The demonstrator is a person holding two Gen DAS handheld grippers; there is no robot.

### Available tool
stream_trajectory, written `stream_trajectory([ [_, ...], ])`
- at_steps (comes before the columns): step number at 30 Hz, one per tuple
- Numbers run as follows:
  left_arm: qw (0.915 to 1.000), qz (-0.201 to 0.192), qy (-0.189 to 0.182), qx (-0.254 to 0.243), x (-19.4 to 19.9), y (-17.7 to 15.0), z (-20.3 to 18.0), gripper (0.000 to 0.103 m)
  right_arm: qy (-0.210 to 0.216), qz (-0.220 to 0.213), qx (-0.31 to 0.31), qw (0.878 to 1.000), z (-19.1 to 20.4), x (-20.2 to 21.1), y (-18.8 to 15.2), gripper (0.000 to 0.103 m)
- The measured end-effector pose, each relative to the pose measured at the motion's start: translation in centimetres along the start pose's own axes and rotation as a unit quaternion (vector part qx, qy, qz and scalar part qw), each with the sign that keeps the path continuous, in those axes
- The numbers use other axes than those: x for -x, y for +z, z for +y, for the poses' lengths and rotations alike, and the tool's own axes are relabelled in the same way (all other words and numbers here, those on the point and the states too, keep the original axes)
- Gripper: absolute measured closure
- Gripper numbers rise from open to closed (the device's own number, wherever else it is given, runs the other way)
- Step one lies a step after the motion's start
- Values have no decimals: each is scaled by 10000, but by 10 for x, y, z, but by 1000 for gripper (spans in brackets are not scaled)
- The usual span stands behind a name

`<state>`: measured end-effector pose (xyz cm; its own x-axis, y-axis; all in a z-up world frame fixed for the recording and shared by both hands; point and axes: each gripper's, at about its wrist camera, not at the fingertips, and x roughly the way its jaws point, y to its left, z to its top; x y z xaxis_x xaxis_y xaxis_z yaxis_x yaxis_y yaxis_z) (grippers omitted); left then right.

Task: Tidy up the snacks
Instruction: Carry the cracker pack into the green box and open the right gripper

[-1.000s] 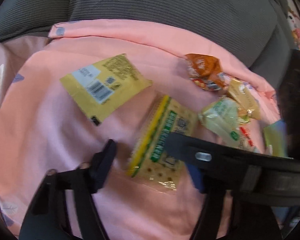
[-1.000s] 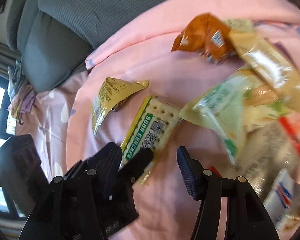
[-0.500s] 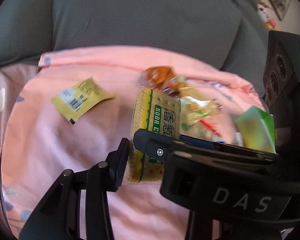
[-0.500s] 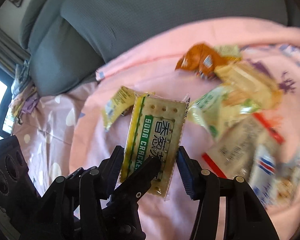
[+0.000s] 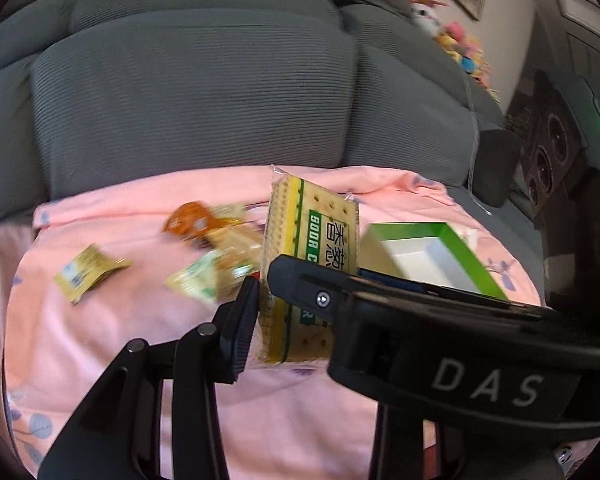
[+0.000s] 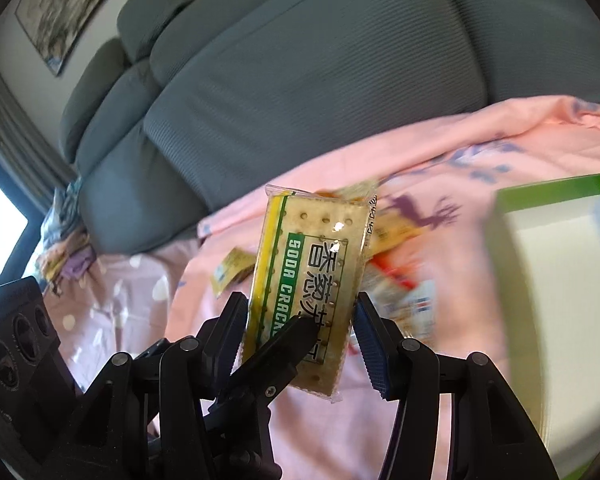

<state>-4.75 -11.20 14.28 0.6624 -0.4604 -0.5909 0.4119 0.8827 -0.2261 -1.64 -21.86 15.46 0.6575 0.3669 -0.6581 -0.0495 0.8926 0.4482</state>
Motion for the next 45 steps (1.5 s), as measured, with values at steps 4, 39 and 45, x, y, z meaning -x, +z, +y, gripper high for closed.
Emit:
stream_trajectory([
  [4,9994,56,-249,-244,-19,8,-32,67,-197,-235,-272,9992,-30,22,6,46],
  [39,9872,1092,-1002,-590,-108,2,-118,33,-1484,-129,-1849,9714,-171,52,-2,26],
  [45,9955,763,-423,-382,-75,7,-77,20,-1214,-286,-1367,9827,-139,49,4,19],
])
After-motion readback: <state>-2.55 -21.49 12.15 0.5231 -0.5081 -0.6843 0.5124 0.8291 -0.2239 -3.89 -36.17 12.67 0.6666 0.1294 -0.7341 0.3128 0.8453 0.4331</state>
